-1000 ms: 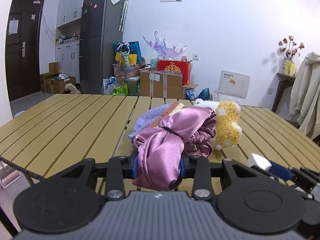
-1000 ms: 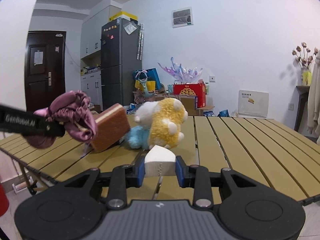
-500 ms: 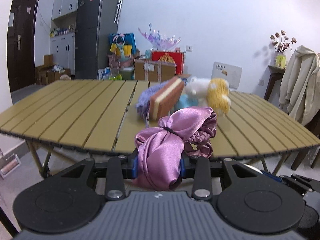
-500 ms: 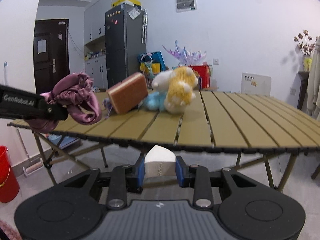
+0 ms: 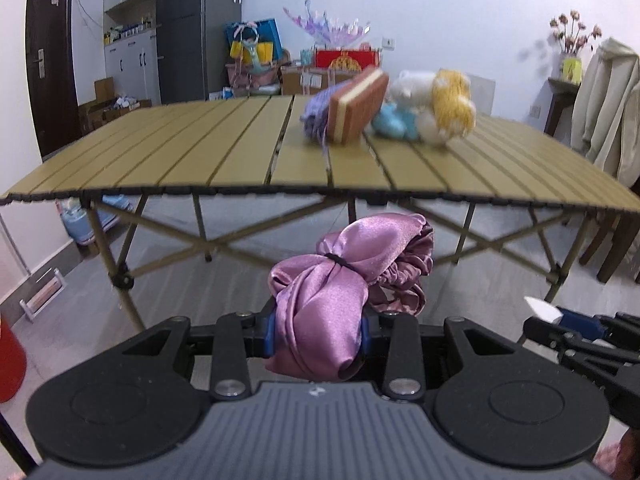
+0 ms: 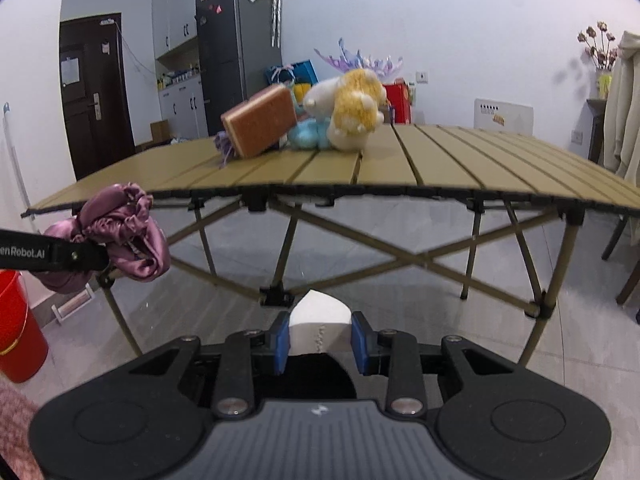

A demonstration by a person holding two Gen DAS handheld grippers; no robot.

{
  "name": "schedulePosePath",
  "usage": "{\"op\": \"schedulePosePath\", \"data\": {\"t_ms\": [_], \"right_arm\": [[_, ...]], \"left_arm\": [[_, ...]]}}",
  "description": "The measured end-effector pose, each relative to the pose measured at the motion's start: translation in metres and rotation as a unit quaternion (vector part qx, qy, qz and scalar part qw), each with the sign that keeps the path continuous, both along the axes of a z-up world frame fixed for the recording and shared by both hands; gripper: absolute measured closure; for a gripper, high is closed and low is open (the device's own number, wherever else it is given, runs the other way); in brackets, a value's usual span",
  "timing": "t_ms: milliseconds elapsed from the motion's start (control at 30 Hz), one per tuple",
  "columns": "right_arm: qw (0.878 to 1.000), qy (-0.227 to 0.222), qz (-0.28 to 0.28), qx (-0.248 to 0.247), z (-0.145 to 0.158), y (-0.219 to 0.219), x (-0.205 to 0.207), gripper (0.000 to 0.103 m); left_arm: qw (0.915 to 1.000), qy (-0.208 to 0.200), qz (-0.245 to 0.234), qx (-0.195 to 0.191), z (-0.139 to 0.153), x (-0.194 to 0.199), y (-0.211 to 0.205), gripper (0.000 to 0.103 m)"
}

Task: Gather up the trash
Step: 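Carry the foam wedge and pink scrunchie down over the black bin with both tools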

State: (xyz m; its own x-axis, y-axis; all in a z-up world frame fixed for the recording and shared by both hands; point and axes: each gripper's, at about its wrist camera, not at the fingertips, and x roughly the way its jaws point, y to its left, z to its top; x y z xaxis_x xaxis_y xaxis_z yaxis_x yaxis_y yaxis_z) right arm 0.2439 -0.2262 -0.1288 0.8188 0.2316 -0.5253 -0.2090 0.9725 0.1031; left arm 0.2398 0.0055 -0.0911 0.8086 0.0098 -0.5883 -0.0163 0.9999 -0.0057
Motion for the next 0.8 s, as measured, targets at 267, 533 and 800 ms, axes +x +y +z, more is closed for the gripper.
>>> {"op": "schedulePosePath", "data": {"t_ms": [267,533,800], "right_arm": [[0.999,0.037,-0.002,-0.005,-0.013,0.004,-0.021,0.072],[0.996,0.083,-0.006,-0.016,-0.029,0.006,-0.033,0.072],[0.99,0.133,-0.003,-0.038,-0.058,0.014,-0.024,0.073]], "left_arm": [[0.9986,0.05,0.006,0.018,-0.027,-0.014,0.004,0.067],[0.9947,0.093,0.022,0.038,-0.053,-0.023,0.011,0.067],[0.9884,0.135,0.041,0.056,-0.079,-0.012,0.014,0.067]]}}
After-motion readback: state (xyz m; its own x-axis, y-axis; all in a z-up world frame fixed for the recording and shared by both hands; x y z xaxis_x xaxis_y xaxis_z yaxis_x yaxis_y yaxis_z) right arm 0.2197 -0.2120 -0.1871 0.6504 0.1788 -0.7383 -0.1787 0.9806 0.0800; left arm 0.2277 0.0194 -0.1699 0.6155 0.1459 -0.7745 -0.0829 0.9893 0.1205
